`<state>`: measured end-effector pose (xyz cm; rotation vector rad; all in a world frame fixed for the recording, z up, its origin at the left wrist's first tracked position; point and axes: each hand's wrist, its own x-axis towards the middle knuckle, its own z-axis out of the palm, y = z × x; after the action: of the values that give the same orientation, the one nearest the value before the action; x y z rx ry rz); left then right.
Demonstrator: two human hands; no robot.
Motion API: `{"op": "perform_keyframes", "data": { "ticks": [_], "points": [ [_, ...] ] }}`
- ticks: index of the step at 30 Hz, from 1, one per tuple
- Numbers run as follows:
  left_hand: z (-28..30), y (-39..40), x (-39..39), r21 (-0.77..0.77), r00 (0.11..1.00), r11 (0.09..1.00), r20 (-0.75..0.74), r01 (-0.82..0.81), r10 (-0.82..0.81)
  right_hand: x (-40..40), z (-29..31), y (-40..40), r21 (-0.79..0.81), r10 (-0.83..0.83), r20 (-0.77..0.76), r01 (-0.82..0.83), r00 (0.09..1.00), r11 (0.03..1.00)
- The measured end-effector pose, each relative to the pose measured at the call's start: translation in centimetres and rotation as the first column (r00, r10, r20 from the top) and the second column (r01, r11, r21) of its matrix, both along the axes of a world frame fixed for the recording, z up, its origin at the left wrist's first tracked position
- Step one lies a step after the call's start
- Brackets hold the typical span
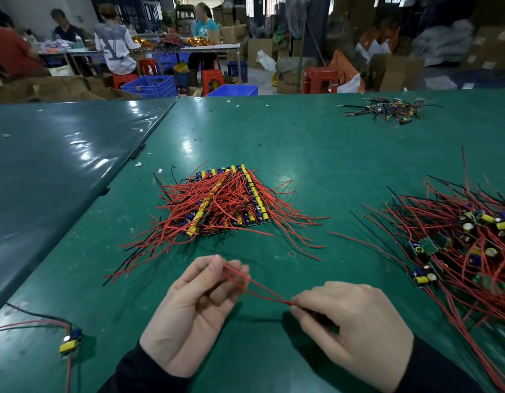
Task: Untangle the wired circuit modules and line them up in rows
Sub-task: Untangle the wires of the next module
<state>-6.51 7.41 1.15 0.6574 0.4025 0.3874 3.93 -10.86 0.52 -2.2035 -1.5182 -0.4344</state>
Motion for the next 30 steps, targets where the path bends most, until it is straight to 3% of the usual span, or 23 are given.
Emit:
{"op": "perform_keyframes", "data": {
  "ticks": [4, 10, 15, 18, 22, 24, 27, 30],
  "points": [
    [-0.2, -0.2, 0.0, -0.053, 0.999, 0.998, -0.023, 0.028, -0.029, 0.2, -0.1, 0.0, -0.004, 0.003, 0.044, -0.002, 0.999, 1.000],
    [-0.1, -0.2, -0.5, 0.050, 0.967, 0.972, -0.119, 0.231, -0.224, 0.9, 0.0, -0.1, -0.075, -0.018, 0.185, 0.032, 0.983, 0.997],
    [0.0, 0.2, -0.5, -0.040, 0.979, 0.983, -0.091, 0.181, -0.184, 0.8, -0.3, -0.1, -0.078, 0.038, 0.181, -0.024, 0.983, 0.997],
    [0.3, 0.2, -0.8, 0.069, 0.952, 0.949, -0.014, 0.307, -0.306, 0.7, 0.0, -0.1, -0.076, 0.064, 0.183, -0.051, 0.981, 0.996],
    [0.5, 0.1, -1.2, 0.196, 0.879, 0.860, -0.018, 0.471, -0.477, 0.6, 0.1, 0.0, -0.108, 0.088, 0.177, -0.069, 0.980, 0.992],
    [0.6, 0.4, -1.1, 0.160, 0.897, 0.883, -0.036, 0.440, -0.441, 0.6, 0.0, 0.0, -0.107, 0.072, 0.175, -0.054, 0.982, 0.993],
    [0.4, 0.6, -0.8, 0.032, 0.969, 0.970, -0.074, 0.240, -0.237, 0.9, 0.1, -0.1, -0.099, 0.047, 0.147, -0.033, 0.988, 0.995],
    [0.3, 0.7, -0.4, -0.037, 0.995, 0.997, -0.074, 0.066, -0.069, 0.6, 0.4, 0.0, -0.130, 0.077, 0.118, -0.061, 0.990, 0.990]
  ]
}}
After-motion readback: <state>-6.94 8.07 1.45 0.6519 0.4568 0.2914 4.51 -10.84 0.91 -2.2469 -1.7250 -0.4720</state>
